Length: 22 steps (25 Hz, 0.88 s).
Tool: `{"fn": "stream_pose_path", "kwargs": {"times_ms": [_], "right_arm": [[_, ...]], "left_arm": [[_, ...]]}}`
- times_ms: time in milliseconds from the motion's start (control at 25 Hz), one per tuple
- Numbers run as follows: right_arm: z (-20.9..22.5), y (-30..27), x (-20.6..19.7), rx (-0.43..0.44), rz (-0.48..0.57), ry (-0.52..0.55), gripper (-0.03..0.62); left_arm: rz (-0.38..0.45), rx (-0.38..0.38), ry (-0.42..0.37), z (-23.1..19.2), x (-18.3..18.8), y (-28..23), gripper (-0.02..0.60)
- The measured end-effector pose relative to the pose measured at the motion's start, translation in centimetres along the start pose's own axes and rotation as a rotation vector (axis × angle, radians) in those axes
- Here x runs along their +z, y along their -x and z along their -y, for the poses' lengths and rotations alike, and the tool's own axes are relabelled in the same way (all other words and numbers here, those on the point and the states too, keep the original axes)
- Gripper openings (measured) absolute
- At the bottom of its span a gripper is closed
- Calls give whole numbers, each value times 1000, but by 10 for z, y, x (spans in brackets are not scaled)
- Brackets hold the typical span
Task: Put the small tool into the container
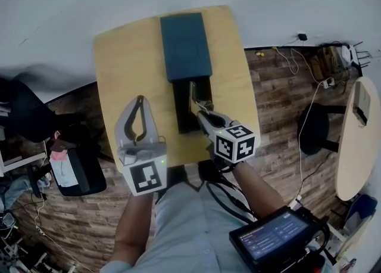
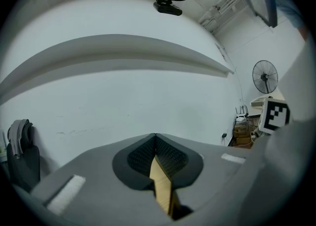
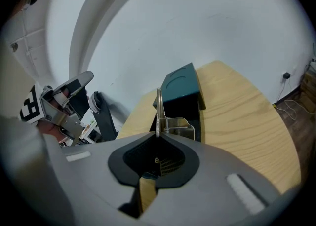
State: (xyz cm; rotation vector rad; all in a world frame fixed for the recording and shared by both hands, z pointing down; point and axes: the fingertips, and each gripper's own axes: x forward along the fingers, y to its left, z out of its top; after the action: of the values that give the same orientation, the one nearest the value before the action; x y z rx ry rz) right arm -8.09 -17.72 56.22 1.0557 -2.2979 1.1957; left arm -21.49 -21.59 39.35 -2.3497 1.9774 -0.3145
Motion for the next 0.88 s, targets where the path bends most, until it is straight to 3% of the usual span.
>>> {"fn": "stream_pose_path", "kwargs": {"times_ms": [600,880], "right_arm": [[14,-37,4,29,-143,-155,11],[6,-29,-2,77,-89,-242,5]], "left_arm": [[-38,6,-16,-14,-12,-22,11],[-55,14,-27,-22,-15,-23,11]]}}
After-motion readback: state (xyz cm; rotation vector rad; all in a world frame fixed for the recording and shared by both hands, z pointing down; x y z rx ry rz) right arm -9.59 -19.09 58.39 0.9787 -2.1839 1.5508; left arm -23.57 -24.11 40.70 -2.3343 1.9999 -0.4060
